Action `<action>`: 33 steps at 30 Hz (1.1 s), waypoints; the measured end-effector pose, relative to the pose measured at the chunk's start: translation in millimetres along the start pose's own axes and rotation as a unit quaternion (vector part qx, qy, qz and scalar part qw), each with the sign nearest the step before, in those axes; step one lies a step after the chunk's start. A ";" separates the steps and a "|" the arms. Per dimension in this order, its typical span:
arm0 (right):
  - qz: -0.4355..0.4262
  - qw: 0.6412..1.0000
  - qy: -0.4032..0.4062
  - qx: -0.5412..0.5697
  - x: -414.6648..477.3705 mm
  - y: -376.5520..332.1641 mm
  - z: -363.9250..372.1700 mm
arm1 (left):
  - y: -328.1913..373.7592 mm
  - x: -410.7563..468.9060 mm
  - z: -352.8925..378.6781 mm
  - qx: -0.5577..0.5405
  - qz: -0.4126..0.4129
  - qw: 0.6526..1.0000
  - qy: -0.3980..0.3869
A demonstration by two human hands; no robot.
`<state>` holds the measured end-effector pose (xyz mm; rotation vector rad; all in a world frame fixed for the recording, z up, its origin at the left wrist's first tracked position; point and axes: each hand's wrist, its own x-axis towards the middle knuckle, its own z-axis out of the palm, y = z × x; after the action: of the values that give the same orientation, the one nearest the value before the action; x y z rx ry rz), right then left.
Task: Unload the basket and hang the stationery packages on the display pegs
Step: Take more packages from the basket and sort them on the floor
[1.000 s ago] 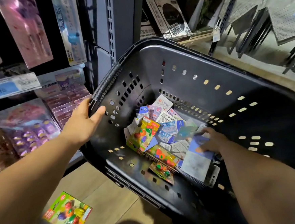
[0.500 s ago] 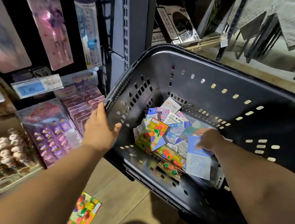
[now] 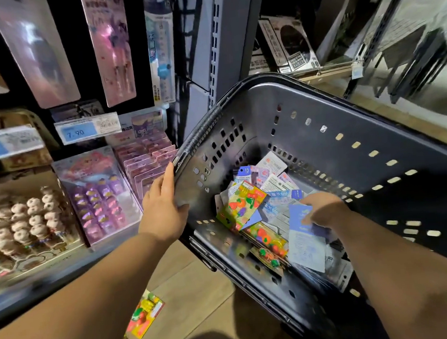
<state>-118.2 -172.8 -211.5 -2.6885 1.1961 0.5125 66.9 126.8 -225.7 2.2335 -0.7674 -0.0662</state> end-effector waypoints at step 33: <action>-0.257 0.831 0.055 0.490 -94.8 -121.9 -138.4 | 77.6 -5.5 -71.4 -0.391 -0.059 0.903 -0.168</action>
<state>-52.7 -63.9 -47.6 -1.9603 0.4532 -0.2937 42.7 134.9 -123.3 1.4975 -0.6250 -0.7110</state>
